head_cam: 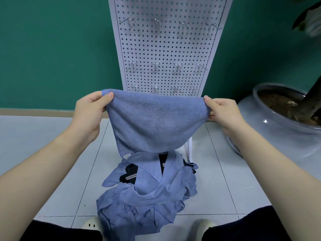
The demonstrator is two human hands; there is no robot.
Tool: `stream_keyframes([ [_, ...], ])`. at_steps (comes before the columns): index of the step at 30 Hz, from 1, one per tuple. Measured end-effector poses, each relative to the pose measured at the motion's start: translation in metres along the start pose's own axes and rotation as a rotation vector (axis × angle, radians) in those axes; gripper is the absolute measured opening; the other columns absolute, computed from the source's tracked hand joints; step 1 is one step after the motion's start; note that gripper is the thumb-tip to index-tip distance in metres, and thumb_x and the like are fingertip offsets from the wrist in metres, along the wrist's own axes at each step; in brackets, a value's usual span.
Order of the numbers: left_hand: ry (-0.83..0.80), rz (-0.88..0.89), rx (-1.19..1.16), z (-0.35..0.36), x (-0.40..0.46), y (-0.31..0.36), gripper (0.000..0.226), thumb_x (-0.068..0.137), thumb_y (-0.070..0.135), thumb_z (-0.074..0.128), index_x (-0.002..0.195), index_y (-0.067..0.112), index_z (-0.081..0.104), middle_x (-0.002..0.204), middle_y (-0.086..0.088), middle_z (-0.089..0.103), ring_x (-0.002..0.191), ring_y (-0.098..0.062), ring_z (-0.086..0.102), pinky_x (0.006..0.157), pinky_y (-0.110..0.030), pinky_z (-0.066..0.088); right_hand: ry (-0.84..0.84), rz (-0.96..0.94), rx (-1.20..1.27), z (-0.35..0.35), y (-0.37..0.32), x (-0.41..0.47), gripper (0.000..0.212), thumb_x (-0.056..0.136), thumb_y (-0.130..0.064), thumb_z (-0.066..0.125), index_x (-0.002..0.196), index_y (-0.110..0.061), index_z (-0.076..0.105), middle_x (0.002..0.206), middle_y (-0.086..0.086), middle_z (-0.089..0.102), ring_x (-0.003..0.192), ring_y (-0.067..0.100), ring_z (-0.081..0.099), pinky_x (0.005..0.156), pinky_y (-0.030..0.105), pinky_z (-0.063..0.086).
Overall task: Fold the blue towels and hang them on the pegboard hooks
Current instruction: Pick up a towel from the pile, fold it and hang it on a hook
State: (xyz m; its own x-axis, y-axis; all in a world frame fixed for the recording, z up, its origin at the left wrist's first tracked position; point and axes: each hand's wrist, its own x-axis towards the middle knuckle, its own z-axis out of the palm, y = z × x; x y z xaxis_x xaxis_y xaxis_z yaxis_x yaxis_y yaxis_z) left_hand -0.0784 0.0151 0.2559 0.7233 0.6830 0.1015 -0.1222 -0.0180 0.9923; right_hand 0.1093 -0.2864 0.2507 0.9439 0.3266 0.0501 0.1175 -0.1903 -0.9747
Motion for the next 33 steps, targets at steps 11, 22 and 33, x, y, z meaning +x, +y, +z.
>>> stream_keyframes([
  [11,-0.003,0.032,0.012,0.002,-0.005,0.002,0.014,0.101,0.014,0.063,0.091,0.015,0.074,0.095,0.000,0.075,0.089,-0.012,0.068,0.086,-0.026,0.056,0.059,0.048,0.231,0.000,-0.006,-0.002,0.036,0.104,-0.037,0.061,0.091,-0.005,0.072,0.091,0.006,0.068,0.088,0.019,0.060,0.094,0.041,0.056],
  [22,0.067,-0.010,-0.066,0.004,-0.003,0.005,0.027,0.104,0.018,0.058,0.078,0.017,0.064,0.088,-0.001,0.070,0.085,-0.015,0.064,0.080,-0.023,0.054,0.045,0.003,0.320,0.006,-0.013,-0.007,0.036,0.107,-0.035,0.053,0.093,-0.008,0.073,0.105,0.020,0.073,0.095,0.029,0.064,0.088,0.041,0.052],
  [33,0.067,-0.033,-0.033,-0.010,0.005,0.002,0.007,0.095,0.010,0.071,0.091,0.014,0.074,0.093,-0.005,0.076,0.082,-0.019,0.069,0.076,-0.033,0.059,-0.057,-0.076,0.210,-0.004,-0.012,-0.005,0.009,0.100,-0.005,0.063,0.096,-0.004,0.071,0.096,0.016,0.070,0.088,0.023,0.068,0.075,0.032,0.060],
])
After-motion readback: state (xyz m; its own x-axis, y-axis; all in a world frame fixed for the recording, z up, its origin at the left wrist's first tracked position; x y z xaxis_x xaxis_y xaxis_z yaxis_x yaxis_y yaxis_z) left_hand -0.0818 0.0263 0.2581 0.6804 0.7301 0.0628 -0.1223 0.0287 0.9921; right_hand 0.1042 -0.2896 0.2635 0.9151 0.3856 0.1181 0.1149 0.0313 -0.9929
